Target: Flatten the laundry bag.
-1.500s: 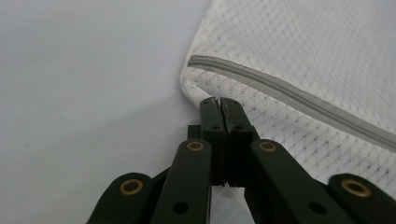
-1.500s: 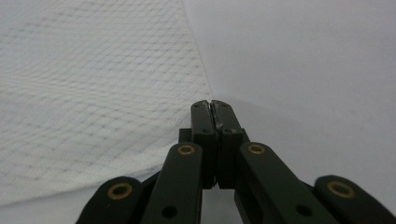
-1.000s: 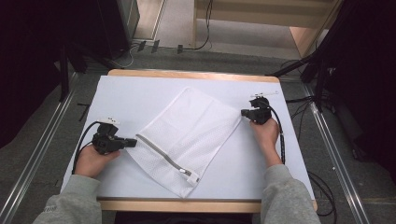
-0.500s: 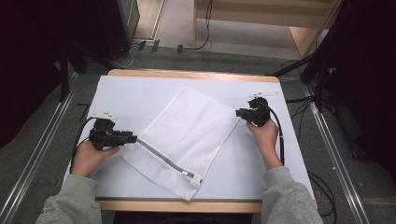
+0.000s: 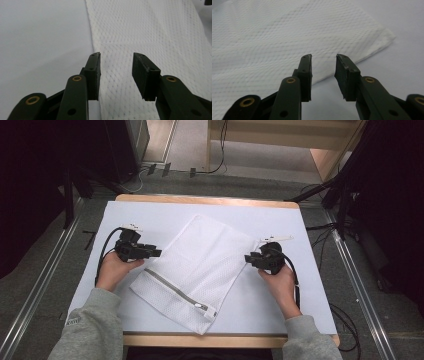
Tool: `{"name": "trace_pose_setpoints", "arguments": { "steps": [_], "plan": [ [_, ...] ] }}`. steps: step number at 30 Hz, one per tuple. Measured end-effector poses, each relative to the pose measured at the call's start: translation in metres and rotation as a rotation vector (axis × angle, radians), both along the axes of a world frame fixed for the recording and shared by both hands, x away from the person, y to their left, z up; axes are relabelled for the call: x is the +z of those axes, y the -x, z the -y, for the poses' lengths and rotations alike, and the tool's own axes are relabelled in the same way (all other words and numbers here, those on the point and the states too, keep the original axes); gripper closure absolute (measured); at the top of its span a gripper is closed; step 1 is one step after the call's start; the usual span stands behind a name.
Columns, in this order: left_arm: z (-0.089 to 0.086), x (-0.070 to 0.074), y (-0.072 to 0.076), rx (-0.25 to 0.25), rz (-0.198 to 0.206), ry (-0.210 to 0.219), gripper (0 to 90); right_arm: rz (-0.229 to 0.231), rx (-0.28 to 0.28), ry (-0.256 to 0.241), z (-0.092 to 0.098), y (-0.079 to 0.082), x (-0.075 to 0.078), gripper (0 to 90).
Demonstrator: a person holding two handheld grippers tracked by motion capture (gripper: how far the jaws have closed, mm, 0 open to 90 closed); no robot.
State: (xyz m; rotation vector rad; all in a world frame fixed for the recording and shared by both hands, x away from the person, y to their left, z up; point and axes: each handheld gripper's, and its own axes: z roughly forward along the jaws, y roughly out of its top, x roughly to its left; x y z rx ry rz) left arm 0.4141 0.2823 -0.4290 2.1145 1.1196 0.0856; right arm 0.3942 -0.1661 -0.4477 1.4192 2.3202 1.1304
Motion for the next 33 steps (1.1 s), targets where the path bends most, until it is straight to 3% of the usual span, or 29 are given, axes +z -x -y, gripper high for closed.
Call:
{"name": "trace_pose_setpoints", "arguments": {
  "steps": [4, 8, 15, 18, 23, 26, 28, 33],
  "plan": [
    [0.003, -0.009, -0.01, 0.003, -0.027, -0.035, 58.1, -0.001, 0.018, -0.002, -0.006, 0.012, -0.002, 64.3],
    [0.006, -0.013, -0.017, 0.004, -0.022, -0.03, 57.3, -0.003, 0.029, -0.003, -0.009, 0.02, -0.006, 62.1],
    [0.018, -0.021, -0.026, -0.017, -0.021, -0.062, 56.4, -0.018, 0.037, 0.013, -0.019, 0.03, -0.015, 56.8],
    [0.021, -0.022, -0.028, -0.023, -0.028, -0.046, 57.7, -0.025, 0.038, 0.028, -0.023, 0.033, -0.018, 54.3],
    [0.029, -0.022, -0.028, -0.03, -0.009, -0.089, 66.3, -0.011, 0.03, 0.05, -0.028, 0.033, -0.023, 50.8],
    [0.033, -0.024, -0.026, -0.034, -0.029, -0.073, 79.6, 0.0, 0.025, 0.048, -0.032, 0.031, -0.024, 50.5],
    [0.035, -0.024, -0.025, -0.033, -0.015, -0.092, 84.0, 0.012, 0.024, 0.062, -0.036, 0.03, -0.025, 52.0],
    [0.035, -0.024, -0.026, -0.031, -0.043, -0.071, 90.0, 0.057, 0.023, 0.132, -0.043, 0.031, -0.025, 62.5]
  ]
}}
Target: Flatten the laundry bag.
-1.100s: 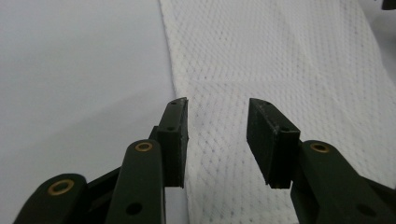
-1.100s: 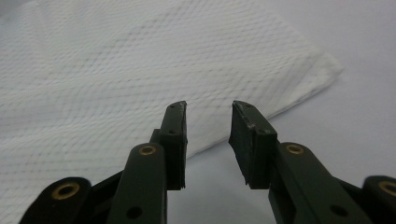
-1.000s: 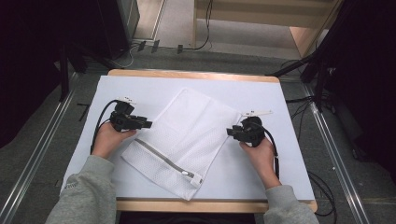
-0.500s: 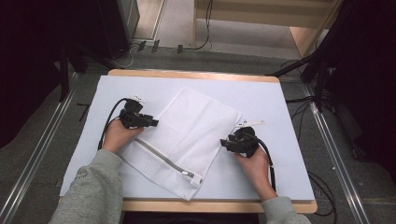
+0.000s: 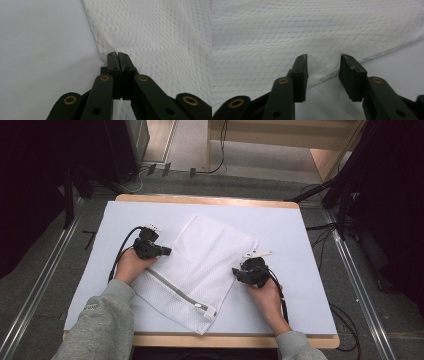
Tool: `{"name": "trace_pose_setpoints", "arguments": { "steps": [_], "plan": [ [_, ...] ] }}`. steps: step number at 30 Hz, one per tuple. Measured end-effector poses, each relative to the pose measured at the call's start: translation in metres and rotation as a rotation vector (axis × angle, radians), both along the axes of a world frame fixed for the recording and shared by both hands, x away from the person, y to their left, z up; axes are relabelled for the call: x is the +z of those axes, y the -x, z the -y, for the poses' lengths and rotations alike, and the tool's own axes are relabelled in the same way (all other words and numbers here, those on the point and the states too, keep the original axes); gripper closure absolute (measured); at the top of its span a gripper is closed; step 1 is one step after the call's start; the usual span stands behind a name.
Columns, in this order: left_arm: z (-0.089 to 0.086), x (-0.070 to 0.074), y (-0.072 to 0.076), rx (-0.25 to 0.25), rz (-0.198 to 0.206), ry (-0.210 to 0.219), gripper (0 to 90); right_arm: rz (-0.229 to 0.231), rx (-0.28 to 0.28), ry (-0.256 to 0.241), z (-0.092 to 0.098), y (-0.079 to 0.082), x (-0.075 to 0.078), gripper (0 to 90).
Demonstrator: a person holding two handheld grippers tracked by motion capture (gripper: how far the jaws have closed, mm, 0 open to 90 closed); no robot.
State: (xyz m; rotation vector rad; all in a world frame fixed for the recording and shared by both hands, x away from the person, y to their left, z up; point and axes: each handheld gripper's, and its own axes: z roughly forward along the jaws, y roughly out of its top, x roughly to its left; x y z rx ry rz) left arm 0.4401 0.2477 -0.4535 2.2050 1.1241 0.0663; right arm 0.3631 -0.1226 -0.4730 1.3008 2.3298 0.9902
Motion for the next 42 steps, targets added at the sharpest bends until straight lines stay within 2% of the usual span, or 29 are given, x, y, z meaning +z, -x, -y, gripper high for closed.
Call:
{"name": "trace_pose_setpoints", "arguments": {
  "steps": [2, 4, 9, 12, 16, 18, 24, 28, 32, 38, 42],
  "plan": [
    [-0.001, 0.0, -0.001, 0.005, -0.008, 0.01, 90.0, 0.007, 0.001, 0.005, 0.0, 0.0, 0.0, 67.2],
    [-0.002, -0.001, -0.001, 0.013, -0.021, 0.026, 90.0, 0.004, 0.006, -0.004, 0.001, -0.002, 0.0, 76.3],
    [-0.003, 0.0, -0.001, 0.011, -0.029, 0.027, 90.0, -0.04, 0.019, -0.034, 0.005, -0.007, 0.002, 88.2],
    [-0.004, 0.002, 0.0, 0.016, -0.02, 0.026, 90.0, -0.05, 0.025, -0.031, 0.005, -0.01, 0.003, 89.6],
    [-0.009, 0.004, 0.002, 0.03, -0.021, 0.053, 90.0, -0.066, 0.025, -0.036, 0.007, -0.014, 0.005, 90.0],
    [-0.011, 0.005, 0.004, 0.045, -0.018, 0.053, 90.0, -0.072, 0.014, -0.036, 0.009, -0.017, 0.006, 90.0],
    [-0.018, 0.006, 0.01, 0.063, -0.014, 0.066, 90.0, -0.079, 0.005, -0.038, 0.013, -0.03, 0.006, 90.0],
    [-0.023, 0.006, 0.016, 0.082, -0.023, 0.098, 90.0, -0.08, 0.004, -0.042, 0.018, -0.043, 0.008, 90.0],
    [-0.023, 0.007, 0.022, 0.093, -0.015, 0.1, 90.0, -0.088, -0.001, -0.053, 0.019, -0.056, 0.008, 90.0],
    [-0.022, 0.009, 0.035, 0.092, -0.012, 0.103, 90.0, -0.081, 0.002, -0.044, 0.015, -0.076, 0.008, 90.0],
    [-0.021, 0.009, 0.041, 0.1, 0.007, 0.111, 90.0, -0.085, 0.0, -0.03, 0.01, -0.09, 0.006, 90.0]
  ]
}}
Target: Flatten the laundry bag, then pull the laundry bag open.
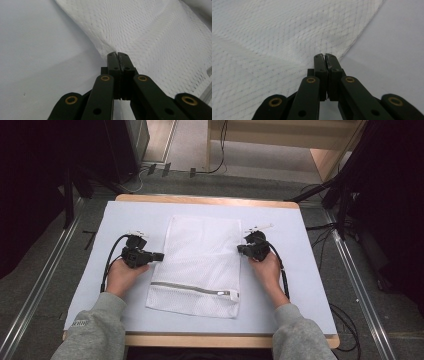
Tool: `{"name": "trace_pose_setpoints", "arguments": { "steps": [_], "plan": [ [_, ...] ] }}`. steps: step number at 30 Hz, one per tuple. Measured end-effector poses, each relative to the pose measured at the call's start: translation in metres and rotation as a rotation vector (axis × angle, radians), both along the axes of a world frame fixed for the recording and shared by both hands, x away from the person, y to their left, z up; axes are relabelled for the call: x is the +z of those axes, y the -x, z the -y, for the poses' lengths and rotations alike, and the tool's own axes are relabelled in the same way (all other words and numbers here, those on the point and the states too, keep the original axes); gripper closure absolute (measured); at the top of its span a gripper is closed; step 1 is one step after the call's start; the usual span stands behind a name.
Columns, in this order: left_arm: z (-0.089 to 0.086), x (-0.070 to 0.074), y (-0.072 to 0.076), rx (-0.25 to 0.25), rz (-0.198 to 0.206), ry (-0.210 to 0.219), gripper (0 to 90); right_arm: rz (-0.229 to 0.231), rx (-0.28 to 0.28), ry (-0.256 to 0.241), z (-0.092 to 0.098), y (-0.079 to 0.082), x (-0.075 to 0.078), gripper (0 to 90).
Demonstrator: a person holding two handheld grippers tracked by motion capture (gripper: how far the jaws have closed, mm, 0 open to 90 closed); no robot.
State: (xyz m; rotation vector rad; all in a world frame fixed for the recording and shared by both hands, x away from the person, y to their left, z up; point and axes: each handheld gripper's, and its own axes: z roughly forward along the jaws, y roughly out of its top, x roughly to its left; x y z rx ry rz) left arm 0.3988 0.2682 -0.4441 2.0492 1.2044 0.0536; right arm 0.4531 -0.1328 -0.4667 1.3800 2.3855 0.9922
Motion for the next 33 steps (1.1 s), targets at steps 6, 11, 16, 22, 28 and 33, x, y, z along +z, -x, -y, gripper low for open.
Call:
{"name": "trace_pose_setpoints", "arguments": {
  "steps": [6, 11, 16, 22, 28, 33],
  "plan": [
    [-0.005, -0.005, -0.008, 0.044, 0.015, -0.006, 90.0, 0.015, -0.003, -0.011, -0.004, -0.016, -0.002, 89.7],
    [-0.007, -0.013, -0.012, 0.034, 0.013, -0.033, 89.4, 0.013, -0.009, -0.028, -0.004, -0.017, -0.003, 88.4],
    [-0.011, -0.008, -0.011, 0.038, 0.009, -0.032, 76.9, -0.026, 0.006, -0.081, -0.002, -0.015, -0.002, 68.2],
    [-0.01, -0.002, -0.008, 0.024, 0.002, -0.015, 66.0, -0.009, 0.031, -0.074, -0.002, -0.004, 0.005, 64.0],
    [-0.004, 0.007, -0.001, -0.004, 0.009, -0.022, 54.6, 0.018, 0.056, -0.08, 0.001, 0.012, 0.014, 62.2],
    [0.0, 0.012, 0.005, -0.023, 0.026, -0.025, 49.9, 0.039, 0.071, -0.089, 0.004, 0.026, 0.02, 61.6]
  ]
}}
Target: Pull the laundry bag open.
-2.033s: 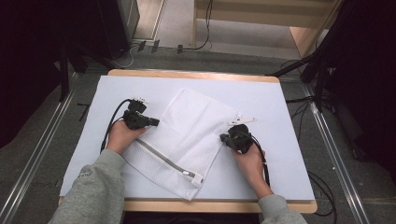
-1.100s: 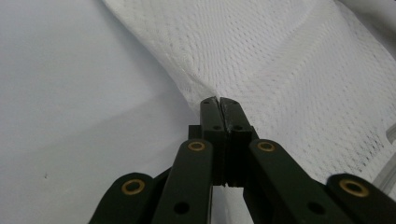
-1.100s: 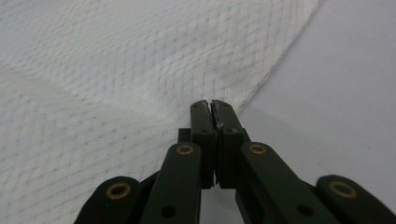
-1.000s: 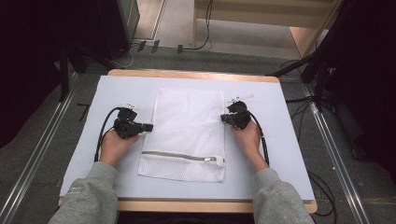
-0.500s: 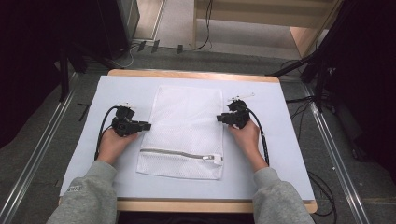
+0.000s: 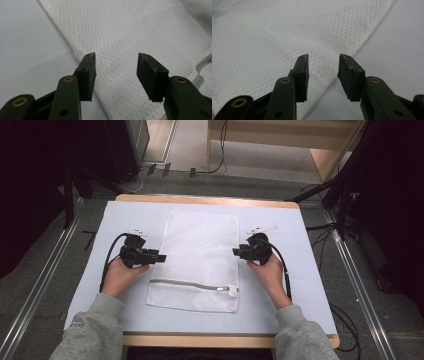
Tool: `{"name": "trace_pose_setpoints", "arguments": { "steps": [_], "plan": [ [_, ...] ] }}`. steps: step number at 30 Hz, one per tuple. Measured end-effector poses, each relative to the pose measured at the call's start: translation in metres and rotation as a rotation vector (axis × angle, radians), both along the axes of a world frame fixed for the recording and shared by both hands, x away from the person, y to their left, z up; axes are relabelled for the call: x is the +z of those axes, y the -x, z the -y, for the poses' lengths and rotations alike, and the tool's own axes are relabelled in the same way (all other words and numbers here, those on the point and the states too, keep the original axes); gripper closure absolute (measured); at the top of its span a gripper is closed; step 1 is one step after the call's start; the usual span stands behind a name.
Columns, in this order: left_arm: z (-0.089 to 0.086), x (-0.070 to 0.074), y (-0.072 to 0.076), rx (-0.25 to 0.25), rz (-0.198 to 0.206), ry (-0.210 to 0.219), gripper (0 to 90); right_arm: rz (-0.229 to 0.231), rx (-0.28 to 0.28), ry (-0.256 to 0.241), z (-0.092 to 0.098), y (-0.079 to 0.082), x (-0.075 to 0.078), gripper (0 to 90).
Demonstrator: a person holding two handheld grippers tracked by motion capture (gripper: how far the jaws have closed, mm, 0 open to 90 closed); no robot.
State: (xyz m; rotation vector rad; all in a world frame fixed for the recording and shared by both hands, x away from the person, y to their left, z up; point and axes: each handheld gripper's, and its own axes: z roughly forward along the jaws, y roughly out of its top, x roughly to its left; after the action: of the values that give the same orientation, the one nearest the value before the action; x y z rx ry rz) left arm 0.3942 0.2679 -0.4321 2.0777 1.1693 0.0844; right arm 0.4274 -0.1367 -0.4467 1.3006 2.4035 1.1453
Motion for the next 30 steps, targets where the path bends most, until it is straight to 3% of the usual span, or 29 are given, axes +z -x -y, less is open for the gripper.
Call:
{"name": "trace_pose_setpoints", "arguments": {
  "steps": [11, 19, 27, 30],
  "plan": [
    [-0.002, 0.007, 0.014, -0.004, 0.02, 0.01, 44.9, 0.01, 0.028, -0.019, 0.001, 0.032, 0.0, 59.7],
    [0.001, 0.011, 0.025, -0.018, 0.032, 0.021, 44.3, -0.017, 0.05, -0.004, -0.006, 0.055, -0.007, 57.9],
    [0.008, 0.012, 0.027, -0.038, 0.041, 0.022, 44.3, -0.054, 0.048, 0.059, -0.012, 0.07, -0.017, 57.7],
    [0.009, 0.012, 0.026, -0.043, 0.039, 0.021, 44.3, -0.024, 0.048, 0.111, -0.016, 0.072, -0.02, 63.0]
  ]
}}
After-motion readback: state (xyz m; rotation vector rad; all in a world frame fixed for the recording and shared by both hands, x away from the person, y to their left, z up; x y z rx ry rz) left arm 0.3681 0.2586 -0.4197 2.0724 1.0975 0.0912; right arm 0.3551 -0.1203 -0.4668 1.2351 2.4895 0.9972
